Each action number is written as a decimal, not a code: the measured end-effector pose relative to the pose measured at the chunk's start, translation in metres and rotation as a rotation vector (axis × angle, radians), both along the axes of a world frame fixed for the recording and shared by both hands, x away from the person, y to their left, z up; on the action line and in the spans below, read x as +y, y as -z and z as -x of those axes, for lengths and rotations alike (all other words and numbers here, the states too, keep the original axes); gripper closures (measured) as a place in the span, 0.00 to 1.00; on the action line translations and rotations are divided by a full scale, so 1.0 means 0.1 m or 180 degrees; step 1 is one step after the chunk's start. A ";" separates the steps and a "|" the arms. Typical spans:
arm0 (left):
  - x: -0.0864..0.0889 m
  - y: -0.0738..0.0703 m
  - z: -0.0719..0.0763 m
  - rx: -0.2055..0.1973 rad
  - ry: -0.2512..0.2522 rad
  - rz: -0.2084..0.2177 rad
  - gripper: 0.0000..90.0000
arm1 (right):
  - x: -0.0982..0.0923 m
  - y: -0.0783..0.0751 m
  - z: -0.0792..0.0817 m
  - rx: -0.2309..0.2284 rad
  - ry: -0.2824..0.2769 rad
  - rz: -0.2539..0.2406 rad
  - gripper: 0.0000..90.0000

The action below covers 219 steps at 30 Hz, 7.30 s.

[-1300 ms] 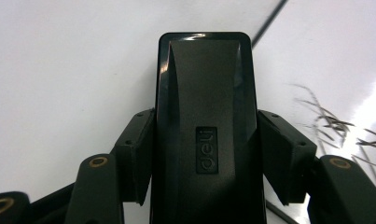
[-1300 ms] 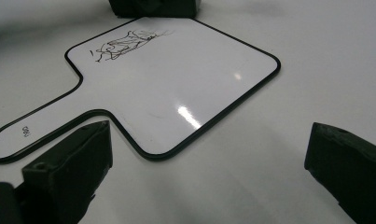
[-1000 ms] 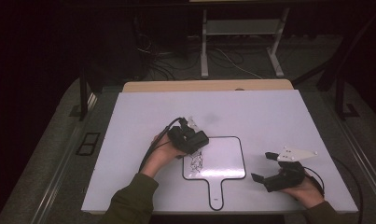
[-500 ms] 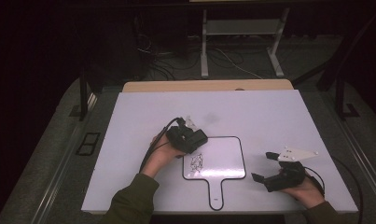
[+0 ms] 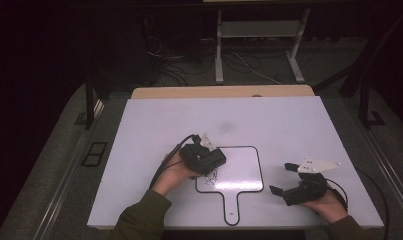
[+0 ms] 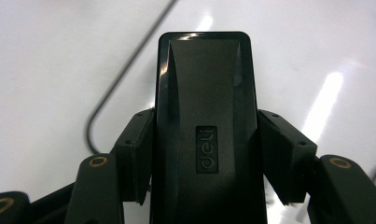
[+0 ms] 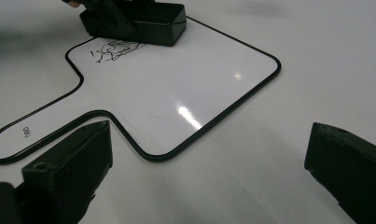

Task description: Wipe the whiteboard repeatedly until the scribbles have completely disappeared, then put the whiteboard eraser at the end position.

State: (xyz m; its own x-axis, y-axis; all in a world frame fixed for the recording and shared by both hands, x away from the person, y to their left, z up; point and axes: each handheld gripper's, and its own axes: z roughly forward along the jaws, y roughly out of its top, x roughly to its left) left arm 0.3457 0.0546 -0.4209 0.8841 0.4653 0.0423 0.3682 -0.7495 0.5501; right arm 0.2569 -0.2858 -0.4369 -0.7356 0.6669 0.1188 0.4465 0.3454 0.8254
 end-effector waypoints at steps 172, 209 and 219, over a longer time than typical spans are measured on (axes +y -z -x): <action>-0.20 -0.40 -0.84 -0.0062 -0.0137 0.0585 0.45 | 0.00 0.01 -0.02 0.0020 0.0007 0.0008 0.00; -0.60 -0.13 -1.64 -0.0088 -0.0460 0.0541 0.69 | -0.02 0.00 -0.01 0.0031 -0.0012 -0.0075 0.00; -0.53 -0.16 -1.57 -0.0051 -0.0461 0.0656 0.53 | -0.01 0.01 -0.02 0.0043 -0.0020 -0.0066 0.00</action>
State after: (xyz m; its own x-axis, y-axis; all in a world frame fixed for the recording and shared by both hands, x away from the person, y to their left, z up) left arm 0.5026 0.0019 -0.4045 0.8076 0.5873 -0.0532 0.4535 -0.5609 0.6926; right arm 0.2586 -0.2865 -0.4378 -0.7379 0.6597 0.1424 0.4554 0.3310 0.8264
